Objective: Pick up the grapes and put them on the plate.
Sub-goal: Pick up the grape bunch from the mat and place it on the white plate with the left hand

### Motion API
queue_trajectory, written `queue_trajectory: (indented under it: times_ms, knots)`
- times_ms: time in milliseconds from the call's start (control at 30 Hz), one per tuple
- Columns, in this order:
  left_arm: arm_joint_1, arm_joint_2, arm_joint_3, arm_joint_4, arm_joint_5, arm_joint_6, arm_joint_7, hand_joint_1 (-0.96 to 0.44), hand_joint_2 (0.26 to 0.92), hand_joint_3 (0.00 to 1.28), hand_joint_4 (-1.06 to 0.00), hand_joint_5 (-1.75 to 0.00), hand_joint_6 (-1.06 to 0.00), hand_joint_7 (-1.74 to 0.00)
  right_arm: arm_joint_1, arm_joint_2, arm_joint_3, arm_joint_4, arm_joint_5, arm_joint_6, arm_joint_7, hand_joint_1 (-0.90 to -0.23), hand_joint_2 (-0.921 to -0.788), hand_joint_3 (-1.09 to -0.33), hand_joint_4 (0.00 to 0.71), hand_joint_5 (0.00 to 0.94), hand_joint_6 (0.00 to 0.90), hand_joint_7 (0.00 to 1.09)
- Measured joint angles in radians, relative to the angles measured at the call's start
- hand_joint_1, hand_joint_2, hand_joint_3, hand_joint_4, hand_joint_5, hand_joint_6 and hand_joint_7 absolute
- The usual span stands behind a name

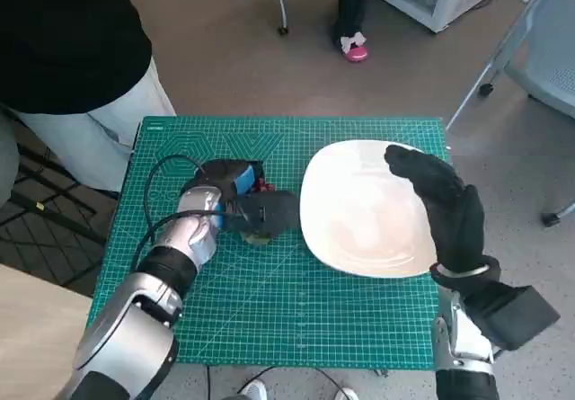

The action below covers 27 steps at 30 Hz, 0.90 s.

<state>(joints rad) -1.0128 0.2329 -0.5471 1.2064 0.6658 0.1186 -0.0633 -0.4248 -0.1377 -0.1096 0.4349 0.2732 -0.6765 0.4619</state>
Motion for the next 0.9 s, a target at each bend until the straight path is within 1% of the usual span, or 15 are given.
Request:
queue_trajectory:
  times_ms: [133, 367, 433, 500, 600, 733, 900]
  knots:
    - [0.002, 0.004, 0.007, -0.004, -0.006, -0.003, -0.002, 0.0, 0.921, 0.25, -0.49, -1.52, -0.44, -1.21, 0.0, 0.0, 0.0, -0.001, 0.002, 0.005, 0.001, -0.61, -0.921, -0.892, 0.364, 0.0, -0.001, 0.47]
    - [0.015, 0.019, 0.023, -0.046, -0.016, -0.002, -0.022, 0.0, 0.921, 0.18, -0.55, -1.46, -0.53, -1.1, 0.0, 0.001, 0.0, -0.003, 0.003, 0.006, 0.001, -0.612, -0.921, -0.892, 0.364, 0.0, -0.001, 0.47]
    - [0.021, 0.028, 0.029, -0.073, -0.017, 0.002, -0.033, 0.0, 0.921, 0.19, -0.54, -1.44, -0.53, -1.15, -0.001, 0.001, 0.0, -0.003, 0.003, 0.006, 0.001, -0.612, -0.921, -0.892, 0.363, 0.0, -0.001, 0.47]
    - [0.028, 0.041, 0.036, -0.112, -0.018, 0.007, -0.044, 0.0, 0.921, 0.21, -0.5, -1.42, -0.5, -1.25, -0.001, 0.001, 0.0, -0.004, 0.003, 0.006, 0.001, -0.612, -0.921, -0.892, 0.363, 0.0, -0.001, 0.47]
    - [0.044, 0.064, 0.051, -0.195, -0.021, 0.016, -0.063, 0.0, 0.921, 0.25, -0.45, -1.42, -0.45, -1.35, -0.001, 0.002, 0.0, -0.005, 0.004, 0.007, 0.001, -0.612, -0.921, -0.893, 0.363, 0.0, -0.001, 0.47]
    - [0.066, 0.098, 0.074, -0.324, -0.032, 0.028, -0.095, 0.0, 0.921, 0.27, -0.42, -1.44, -0.42, -1.4, -0.002, 0.002, 0.0, -0.006, 0.005, 0.009, 0.001, -0.612, -0.921, -0.893, 0.363, 0.0, -0.001, 0.47]
    - [0.109, 0.147, 0.106, -0.518, -0.038, 0.055, -0.138, 0.0, 0.921, 0.28, -0.42, -1.43, -0.42, -1.4, -0.005, 0.002, 0.0, -0.007, 0.007, 0.012, 0.002, -0.61, -0.921, -0.894, 0.363, 0.0, -0.001, 0.47]
